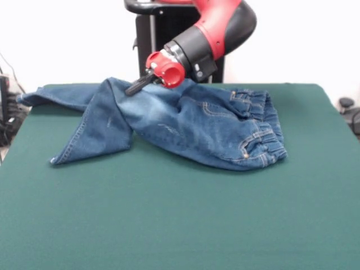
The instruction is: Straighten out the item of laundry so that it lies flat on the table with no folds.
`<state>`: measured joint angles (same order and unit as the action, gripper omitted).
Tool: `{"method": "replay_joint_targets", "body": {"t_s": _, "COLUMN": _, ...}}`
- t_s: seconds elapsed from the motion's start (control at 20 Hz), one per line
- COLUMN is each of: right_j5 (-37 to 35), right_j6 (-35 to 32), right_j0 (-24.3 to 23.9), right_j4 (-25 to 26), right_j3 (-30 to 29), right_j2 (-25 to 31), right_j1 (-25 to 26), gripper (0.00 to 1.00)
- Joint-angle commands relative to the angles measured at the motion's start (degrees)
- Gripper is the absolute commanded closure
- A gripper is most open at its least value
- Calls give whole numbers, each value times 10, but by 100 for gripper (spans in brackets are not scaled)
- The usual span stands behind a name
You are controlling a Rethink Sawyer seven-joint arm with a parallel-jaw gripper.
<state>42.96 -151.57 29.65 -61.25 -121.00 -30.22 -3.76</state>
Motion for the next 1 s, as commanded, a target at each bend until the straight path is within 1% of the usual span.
{"method": "replay_joint_targets", "body": {"t_s": 0.05, "right_j5": -28, "right_j6": -219, "right_j0": -5, "right_j4": 16, "right_j3": -19, "right_j2": 128, "right_j1": -16, "gripper": 100}}
{"method": "replay_joint_targets", "body": {"t_s": 0.2, "right_j5": -40, "right_j6": -237, "right_j0": -42, "right_j4": 97, "right_j3": -18, "right_j2": 151, "right_j1": -39, "gripper": 100}}
{"method": "replay_joint_targets", "body": {"t_s": 0.25, "right_j5": -48, "right_j6": -229, "right_j0": -41, "right_j4": 94, "right_j3": -18, "right_j2": 157, "right_j1": -46, "gripper": 100}}
{"method": "replay_joint_targets", "body": {"t_s": 0.3, "right_j5": -57, "right_j6": -216, "right_j0": -37, "right_j4": 80, "right_j3": -20, "right_j2": 161, "right_j1": -51, "gripper": 100}}
{"method": "replay_joint_targets", "body": {"t_s": 0.4, "right_j5": -74, "right_j6": -176, "right_j0": -16, "right_j4": 25, "right_j3": -21, "right_j2": 164, "right_j1": -55, "gripper": 100}}
{"method": "replay_joint_targets", "body": {"t_s": 0.45, "right_j5": -81, "right_j6": -150, "right_j0": -9, "right_j4": 5, "right_j3": -19, "right_j2": 165, "right_j1": -54, "gripper": 100}}
{"method": "replay_joint_targets", "body": {"t_s": 0.5, "right_j5": -98, "right_j6": -103, "right_j0": 2, "right_j4": -26, "right_j3": -18, "right_j2": 162, "right_j1": -52, "gripper": 100}}
{"method": "replay_joint_targets", "body": {"t_s": 0.55, "right_j5": -107, "right_j6": -71, "right_j0": 3, "right_j4": -30, "right_j3": -18, "right_j2": 162, "right_j1": -53, "gripper": 0}}
{"method": "replay_joint_targets", "body": {"t_s": 0.7, "right_j5": -136, "right_j6": -71, "right_j0": -23, "right_j4": 23, "right_j3": -21, "right_j2": 167, "right_j1": -69, "gripper": 0}}
{"method": "replay_joint_targets", "body": {"t_s": 0.75, "right_j5": -152, "right_j6": -79, "right_j0": -46, "right_j4": 61, "right_j3": -25, "right_j2": 176, "right_j1": -84, "gripper": 0}}
{"method": "replay_joint_targets", "body": {"t_s": 0.9, "right_j5": -180, "right_j6": -77, "right_j0": -99, "right_j4": 153, "right_j3": -47, "right_j2": 178, "right_j1": -145, "gripper": 0}}
{"method": "replay_joint_targets", "body": {"t_s": 1.0, "right_j5": -222, "right_j6": -32, "right_j0": -110, "right_j4": 176, "right_j3": -53, "right_j2": 155, "right_j1": -189, "gripper": 0}}
